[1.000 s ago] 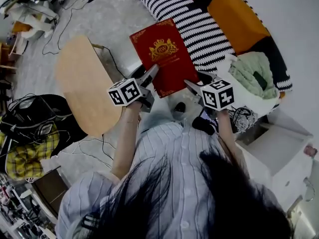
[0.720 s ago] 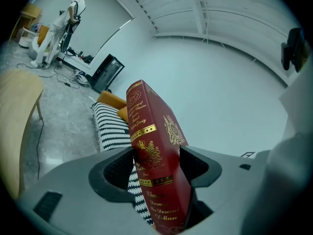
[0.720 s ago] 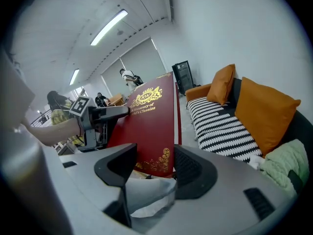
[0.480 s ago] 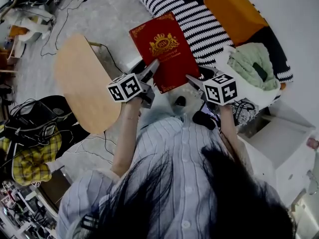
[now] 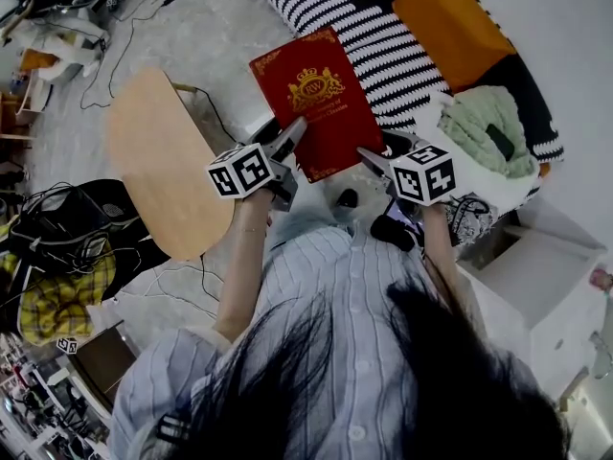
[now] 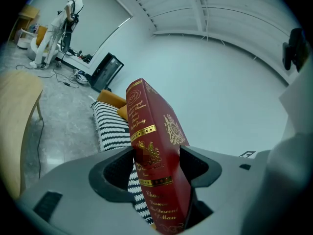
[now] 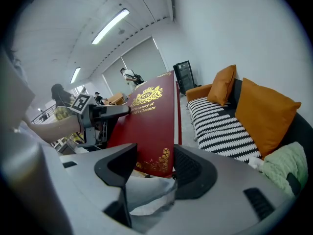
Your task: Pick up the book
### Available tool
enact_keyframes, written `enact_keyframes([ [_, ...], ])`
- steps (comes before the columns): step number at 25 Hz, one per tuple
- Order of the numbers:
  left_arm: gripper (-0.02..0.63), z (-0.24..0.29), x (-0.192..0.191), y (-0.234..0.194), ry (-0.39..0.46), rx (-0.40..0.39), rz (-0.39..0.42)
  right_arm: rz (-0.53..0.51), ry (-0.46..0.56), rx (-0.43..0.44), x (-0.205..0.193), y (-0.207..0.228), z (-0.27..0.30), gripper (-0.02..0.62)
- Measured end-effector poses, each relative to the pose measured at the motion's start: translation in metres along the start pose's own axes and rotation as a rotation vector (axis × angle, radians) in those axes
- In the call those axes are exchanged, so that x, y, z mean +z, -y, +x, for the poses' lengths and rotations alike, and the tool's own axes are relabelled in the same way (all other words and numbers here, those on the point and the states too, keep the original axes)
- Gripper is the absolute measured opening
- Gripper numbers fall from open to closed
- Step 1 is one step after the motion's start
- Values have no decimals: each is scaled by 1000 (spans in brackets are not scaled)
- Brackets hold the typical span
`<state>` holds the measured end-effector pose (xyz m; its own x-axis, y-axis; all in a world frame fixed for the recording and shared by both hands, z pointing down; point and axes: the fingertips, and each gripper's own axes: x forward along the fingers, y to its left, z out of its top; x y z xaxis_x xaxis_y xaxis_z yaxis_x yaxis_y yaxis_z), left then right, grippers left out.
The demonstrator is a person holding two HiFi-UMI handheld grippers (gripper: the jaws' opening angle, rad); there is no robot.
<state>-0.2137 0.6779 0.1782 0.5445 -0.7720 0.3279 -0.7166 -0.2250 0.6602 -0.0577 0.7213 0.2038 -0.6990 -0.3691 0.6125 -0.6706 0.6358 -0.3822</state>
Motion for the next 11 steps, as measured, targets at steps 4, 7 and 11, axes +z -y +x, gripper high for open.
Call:
enact_keyframes([
  [4, 302, -1, 1, 0, 3, -6, -6, -12, 3, 3, 3, -1, 1, 244],
  [7, 302, 0, -3, -1, 5, 2, 0, -14, 4, 3, -2, 1, 0, 244],
  [11, 302, 5, -6, 4, 3, -3, 2, -9, 3, 4, -6, 6, -2, 244],
])
